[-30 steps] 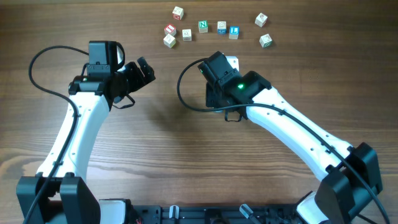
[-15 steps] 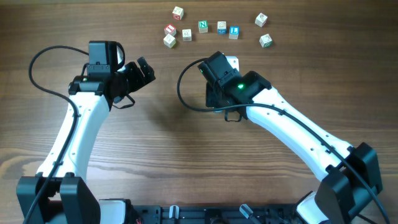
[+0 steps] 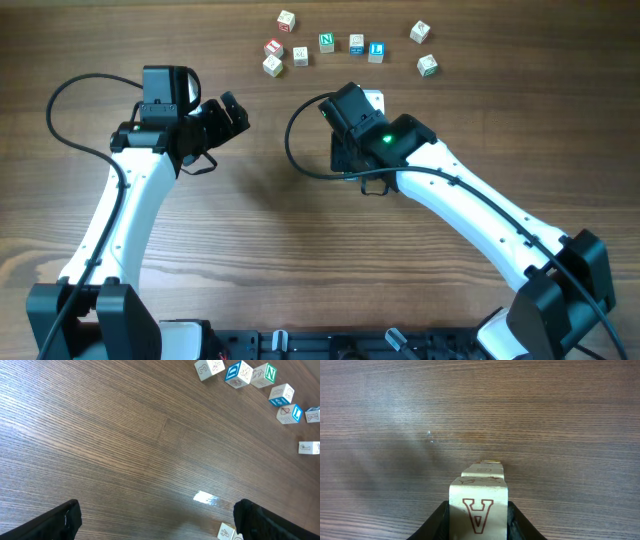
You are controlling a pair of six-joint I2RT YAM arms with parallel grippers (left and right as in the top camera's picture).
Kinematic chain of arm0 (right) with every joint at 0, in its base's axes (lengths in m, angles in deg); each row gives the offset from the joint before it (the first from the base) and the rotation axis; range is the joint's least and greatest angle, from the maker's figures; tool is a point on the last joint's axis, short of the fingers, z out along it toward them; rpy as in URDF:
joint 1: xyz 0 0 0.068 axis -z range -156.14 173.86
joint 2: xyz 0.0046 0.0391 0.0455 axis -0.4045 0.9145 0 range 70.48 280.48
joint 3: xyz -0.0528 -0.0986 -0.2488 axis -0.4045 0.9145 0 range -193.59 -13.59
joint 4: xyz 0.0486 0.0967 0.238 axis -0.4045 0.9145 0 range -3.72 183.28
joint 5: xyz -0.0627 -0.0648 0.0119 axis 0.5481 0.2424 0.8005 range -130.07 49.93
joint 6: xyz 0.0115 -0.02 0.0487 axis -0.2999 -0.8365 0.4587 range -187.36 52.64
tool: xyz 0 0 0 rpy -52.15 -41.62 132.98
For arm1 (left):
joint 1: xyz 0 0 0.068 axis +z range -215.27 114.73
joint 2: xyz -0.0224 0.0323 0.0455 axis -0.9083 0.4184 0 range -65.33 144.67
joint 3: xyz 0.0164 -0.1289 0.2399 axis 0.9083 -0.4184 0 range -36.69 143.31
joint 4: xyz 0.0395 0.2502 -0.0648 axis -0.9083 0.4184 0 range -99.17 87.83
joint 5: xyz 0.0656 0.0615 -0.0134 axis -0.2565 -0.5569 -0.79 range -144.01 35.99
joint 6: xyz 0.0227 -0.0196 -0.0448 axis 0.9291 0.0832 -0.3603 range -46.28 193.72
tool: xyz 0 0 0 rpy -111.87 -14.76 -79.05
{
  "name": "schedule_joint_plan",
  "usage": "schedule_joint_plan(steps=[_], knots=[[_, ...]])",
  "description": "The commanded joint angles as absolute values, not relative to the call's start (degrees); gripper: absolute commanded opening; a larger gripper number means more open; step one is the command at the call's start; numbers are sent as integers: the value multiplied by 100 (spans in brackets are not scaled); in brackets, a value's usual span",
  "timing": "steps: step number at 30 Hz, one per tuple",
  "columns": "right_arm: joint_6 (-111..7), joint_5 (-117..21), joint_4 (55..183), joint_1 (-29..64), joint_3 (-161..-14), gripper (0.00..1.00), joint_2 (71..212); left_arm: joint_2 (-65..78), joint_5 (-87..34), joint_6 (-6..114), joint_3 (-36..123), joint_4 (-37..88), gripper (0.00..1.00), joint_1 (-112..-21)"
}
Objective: Form a tower
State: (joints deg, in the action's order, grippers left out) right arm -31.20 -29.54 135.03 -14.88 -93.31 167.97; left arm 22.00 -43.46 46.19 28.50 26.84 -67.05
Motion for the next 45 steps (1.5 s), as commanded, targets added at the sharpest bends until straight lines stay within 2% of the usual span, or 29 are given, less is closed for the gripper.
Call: schedule_joint_plan(steps=[1, 13, 18, 26, 29, 34, 39, 45], knots=[[-3076, -2978, 13473, -1486, -9285, 23, 16671, 2191, -4359, 4630, 2819, 2664, 100, -6698], [-3137, -2911, 13490, -1486, -9285, 24, 16671, 2191, -4359, 4630, 2819, 2664, 100, -6698], [-3137, -2911, 13490, -1486, -9285, 31, 16671, 2191, -4359, 4630, 2819, 2664, 100, -6698], [-3137, -2913, 13490, -1486, -9285, 31, 16671, 2191, -4359, 4628, 2819, 2664, 100, -6698], [-3137, -2911, 13490, -1486, -9285, 24, 16671, 2191, -4359, 4628, 2819, 2664, 100, -6698], [-3148, -2891, 13490, -1486, -9285, 22, 16671, 2191, -4359, 4628, 2819, 2664, 100, -6698], [-3247, -2893, 13482, -1486, -9285, 15, 16671, 2191, -4359, 4628, 2819, 2664, 100, -6698], [-3247, -2893, 13425, -1486, -9285, 14, 16668, 2191, -4359, 4630, 2819, 2664, 100, -6698]])
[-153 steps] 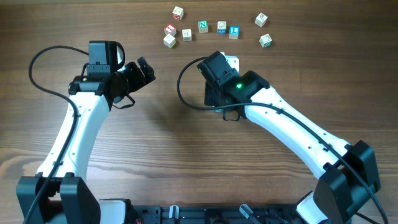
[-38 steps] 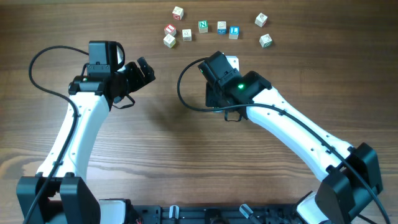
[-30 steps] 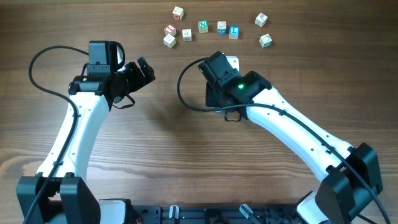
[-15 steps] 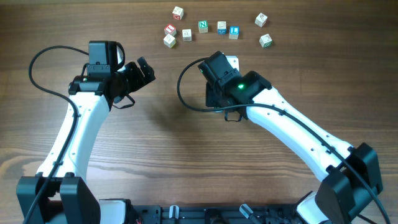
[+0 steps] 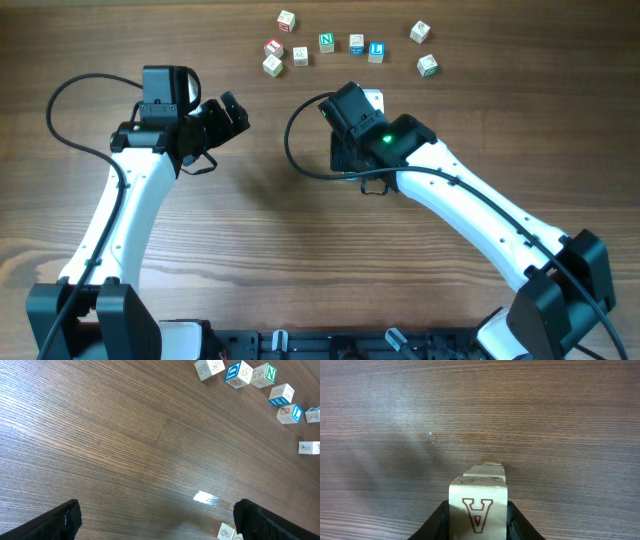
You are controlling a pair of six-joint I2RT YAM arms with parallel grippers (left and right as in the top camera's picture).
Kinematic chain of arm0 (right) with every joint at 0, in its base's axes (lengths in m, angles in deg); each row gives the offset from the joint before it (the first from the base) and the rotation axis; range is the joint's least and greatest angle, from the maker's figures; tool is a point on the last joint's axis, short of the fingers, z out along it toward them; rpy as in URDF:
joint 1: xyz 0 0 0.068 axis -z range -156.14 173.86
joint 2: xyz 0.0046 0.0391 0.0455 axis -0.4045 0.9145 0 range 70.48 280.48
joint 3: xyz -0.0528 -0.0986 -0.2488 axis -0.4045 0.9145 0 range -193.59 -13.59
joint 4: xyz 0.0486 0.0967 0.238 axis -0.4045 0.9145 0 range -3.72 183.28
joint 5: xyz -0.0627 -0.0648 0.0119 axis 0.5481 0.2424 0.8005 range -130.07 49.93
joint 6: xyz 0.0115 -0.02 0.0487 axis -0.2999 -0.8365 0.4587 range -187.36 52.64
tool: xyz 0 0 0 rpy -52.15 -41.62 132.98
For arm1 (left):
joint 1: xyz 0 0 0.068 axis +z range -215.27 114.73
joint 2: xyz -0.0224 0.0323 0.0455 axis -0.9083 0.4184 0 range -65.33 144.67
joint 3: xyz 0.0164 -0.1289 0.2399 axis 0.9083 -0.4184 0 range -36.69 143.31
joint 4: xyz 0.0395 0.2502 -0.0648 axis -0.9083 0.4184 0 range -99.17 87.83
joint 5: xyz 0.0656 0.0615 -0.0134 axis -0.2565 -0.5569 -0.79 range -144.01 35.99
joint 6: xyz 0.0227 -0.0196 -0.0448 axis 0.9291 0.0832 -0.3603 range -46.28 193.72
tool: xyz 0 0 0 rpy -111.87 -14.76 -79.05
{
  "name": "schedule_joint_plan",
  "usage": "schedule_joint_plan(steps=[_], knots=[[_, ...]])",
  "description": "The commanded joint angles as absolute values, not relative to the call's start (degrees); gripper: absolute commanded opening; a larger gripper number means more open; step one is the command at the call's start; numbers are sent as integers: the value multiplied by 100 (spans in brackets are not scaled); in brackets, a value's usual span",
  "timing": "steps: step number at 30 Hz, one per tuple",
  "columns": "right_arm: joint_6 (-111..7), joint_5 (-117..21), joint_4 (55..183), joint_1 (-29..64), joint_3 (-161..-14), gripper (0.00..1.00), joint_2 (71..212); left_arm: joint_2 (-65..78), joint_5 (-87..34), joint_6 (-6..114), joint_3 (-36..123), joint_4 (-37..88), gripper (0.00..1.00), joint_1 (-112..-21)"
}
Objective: Form a tower
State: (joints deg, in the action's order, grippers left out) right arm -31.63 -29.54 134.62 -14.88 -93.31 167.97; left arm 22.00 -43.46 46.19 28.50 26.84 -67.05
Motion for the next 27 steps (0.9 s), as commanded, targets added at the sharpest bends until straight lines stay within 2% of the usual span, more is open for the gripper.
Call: schedule_joint_plan(steps=[1, 22, 27], knots=[[-3247, -2893, 13425, -1486, -9285, 13, 16668, 2191, -4359, 4630, 2819, 2664, 100, -6698], [-3413, -2893, 13488, -1486, -9285, 13, 16668, 2191, -4359, 4630, 2819, 2664, 100, -6698], [-3415, -2891, 13486, -1486, -9285, 19, 16668, 2191, -4359, 4630, 2819, 2664, 100, -6698]])
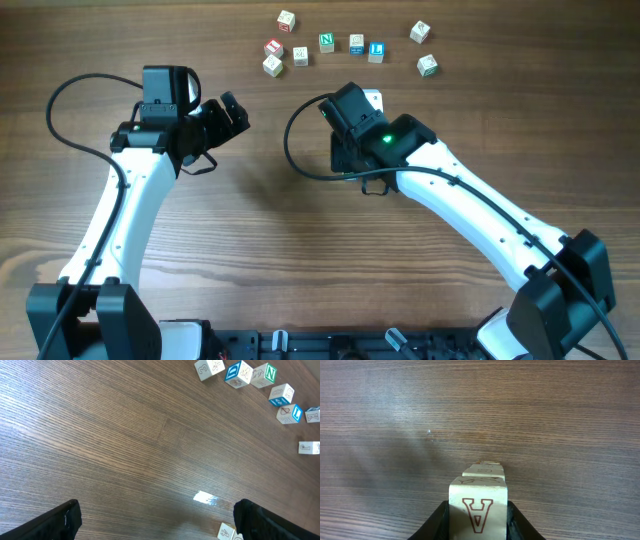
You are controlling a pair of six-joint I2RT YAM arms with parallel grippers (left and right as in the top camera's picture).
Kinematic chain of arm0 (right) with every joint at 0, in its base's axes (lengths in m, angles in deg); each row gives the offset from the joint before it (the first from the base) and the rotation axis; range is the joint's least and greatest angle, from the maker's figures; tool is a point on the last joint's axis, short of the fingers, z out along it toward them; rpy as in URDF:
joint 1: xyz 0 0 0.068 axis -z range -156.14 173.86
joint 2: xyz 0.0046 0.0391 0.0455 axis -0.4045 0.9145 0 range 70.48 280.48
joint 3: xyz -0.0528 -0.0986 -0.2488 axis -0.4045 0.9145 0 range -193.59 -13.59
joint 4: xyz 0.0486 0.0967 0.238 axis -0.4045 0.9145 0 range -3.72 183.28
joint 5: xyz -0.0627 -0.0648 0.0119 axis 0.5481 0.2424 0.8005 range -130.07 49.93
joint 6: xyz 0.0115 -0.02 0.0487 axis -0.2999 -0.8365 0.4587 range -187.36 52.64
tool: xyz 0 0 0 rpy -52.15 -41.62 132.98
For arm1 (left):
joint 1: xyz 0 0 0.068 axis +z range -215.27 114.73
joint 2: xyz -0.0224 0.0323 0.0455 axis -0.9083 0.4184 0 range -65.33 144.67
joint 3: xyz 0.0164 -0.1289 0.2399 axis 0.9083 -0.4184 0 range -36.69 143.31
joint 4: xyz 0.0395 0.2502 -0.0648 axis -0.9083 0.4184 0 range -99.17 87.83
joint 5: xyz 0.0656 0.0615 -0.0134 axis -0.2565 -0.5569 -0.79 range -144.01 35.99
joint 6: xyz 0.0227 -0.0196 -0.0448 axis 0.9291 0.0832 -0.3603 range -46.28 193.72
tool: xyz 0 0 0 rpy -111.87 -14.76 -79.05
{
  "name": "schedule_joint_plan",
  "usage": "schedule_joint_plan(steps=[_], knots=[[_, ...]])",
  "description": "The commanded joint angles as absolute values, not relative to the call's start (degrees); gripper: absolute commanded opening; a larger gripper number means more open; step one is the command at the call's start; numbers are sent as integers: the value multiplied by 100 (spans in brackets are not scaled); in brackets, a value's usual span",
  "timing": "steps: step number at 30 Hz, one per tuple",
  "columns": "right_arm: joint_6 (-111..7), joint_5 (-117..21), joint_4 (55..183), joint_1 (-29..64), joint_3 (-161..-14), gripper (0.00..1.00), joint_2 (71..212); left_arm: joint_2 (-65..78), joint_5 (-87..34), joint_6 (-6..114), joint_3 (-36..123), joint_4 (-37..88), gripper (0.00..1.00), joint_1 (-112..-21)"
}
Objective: Form a tower
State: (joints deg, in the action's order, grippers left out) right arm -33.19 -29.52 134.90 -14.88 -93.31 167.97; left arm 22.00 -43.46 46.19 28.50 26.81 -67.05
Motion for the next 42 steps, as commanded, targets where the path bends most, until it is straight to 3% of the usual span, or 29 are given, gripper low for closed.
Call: schedule_joint_plan(steps=[1, 5, 14, 18, 22, 35, 38, 42], knots=[[-3417, -2893, 13486, -1486, -9285, 22, 16668, 2191, -4359, 4630, 2819, 2664, 100, -6698], [-3415, -2893, 13479, -1486, -9285, 31, 16668, 2191, -4359, 4628, 2819, 2664, 100, -6698], [-3417, -2893, 13482, -1486, -9285, 37, 16668, 2191, -4359, 4630, 2819, 2664, 100, -6698], [-3413, -2893, 13479, -1486, -9285, 38, 16668, 2191, -4359, 4630, 2819, 2664, 100, -6698], [-3375, -2891, 13477, -1486, -9285, 30, 16668, 2191, -4359, 4628, 2819, 2662, 100, -6698], [-3354, -2891, 13479, -1486, -9285, 24, 16668, 2191, -4359, 4630, 2819, 2664, 100, -6698], [-3284, -2889, 13479, -1486, -9285, 24, 16668, 2191, -4359, 4630, 2819, 2666, 100, -6698], [-3281, -2891, 13479, -1486, -9285, 31, 16668, 2191, -4359, 4628, 2819, 2664, 100, -6698]])
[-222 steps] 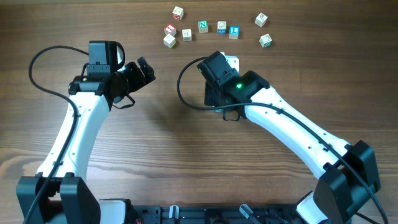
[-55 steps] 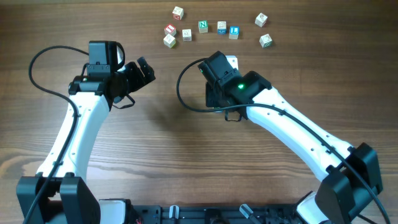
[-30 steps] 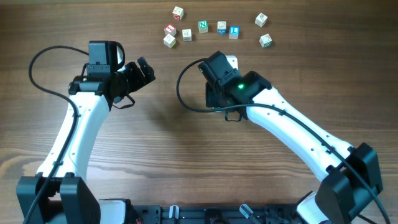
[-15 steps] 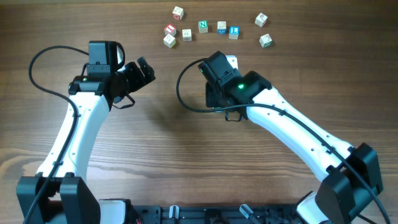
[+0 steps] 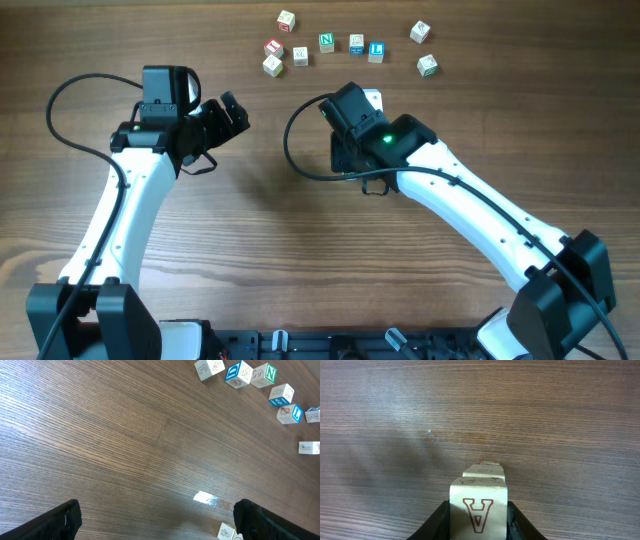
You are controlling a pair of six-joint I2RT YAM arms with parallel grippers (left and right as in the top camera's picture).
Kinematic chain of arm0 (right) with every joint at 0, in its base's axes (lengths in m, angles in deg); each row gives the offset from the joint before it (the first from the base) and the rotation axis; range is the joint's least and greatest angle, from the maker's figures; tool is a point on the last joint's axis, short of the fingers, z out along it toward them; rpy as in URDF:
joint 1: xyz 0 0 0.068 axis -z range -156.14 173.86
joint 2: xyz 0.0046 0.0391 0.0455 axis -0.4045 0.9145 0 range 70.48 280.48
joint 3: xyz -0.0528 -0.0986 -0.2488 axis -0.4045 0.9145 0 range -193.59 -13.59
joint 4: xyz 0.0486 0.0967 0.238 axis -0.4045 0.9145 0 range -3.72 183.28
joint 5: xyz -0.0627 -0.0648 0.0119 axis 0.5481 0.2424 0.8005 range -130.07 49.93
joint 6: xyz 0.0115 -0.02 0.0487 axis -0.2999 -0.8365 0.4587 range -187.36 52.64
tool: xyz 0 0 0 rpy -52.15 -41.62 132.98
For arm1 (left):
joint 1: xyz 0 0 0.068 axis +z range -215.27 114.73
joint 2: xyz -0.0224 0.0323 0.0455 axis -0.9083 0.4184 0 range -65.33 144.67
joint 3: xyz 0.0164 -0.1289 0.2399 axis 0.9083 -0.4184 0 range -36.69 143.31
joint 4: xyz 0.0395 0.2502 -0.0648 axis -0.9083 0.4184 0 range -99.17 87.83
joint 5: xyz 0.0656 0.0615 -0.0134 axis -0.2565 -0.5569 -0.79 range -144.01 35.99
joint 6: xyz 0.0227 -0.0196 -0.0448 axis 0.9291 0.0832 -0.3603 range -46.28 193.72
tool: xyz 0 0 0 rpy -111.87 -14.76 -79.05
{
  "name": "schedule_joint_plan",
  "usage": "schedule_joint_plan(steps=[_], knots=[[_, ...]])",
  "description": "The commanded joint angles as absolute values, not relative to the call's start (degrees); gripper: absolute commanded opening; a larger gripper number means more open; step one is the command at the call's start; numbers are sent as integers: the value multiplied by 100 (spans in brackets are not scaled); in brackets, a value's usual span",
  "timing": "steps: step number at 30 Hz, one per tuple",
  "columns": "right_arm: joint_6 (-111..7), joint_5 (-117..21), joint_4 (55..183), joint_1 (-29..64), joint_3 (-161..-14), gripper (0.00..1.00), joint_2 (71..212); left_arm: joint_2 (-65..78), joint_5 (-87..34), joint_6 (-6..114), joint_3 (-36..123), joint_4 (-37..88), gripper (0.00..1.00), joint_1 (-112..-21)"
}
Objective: Form a tower
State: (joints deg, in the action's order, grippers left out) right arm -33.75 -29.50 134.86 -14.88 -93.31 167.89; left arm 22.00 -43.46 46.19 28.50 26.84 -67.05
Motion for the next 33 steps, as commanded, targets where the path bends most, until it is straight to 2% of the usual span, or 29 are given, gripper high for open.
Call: schedule_joint_plan(steps=[1, 5, 10, 15, 26, 30, 31, 33], knots=[[-3281, -2891, 13479, -1486, -9285, 33, 16668, 2191, -4359, 4630, 2819, 2664, 100, -6698], [-3281, -2891, 13477, -1486, -9285, 40, 16668, 2191, -4359, 4630, 2819, 2664, 100, -6698], [-3281, -2891, 13475, -1486, -9285, 45, 16668, 2191, -4359, 4630, 2819, 2666, 100, -6698], [-3288, -2891, 13471, -1486, -9285, 56, 16799, 2191, -4359, 4630, 2819, 2664, 100, -6698], [-3284, -2895, 13348, -1486, -9285, 56, 16955, 2191, -4359, 4630, 2819, 2664, 100, -6698], [-3319, -2893, 13259, -1486, -9412, 94, 16911, 2191, -4359, 4630, 2819, 2664, 100, -6698], [-3408, -2893, 13261, -1486, -9493, 99, 16907, 2191, -4359, 4630, 2819, 2664, 100, -6698], [-3439, -2852, 13331, -1486, -9696, 100, 16904, 2191, -4359, 4630, 2819, 2664, 100, -6698]])
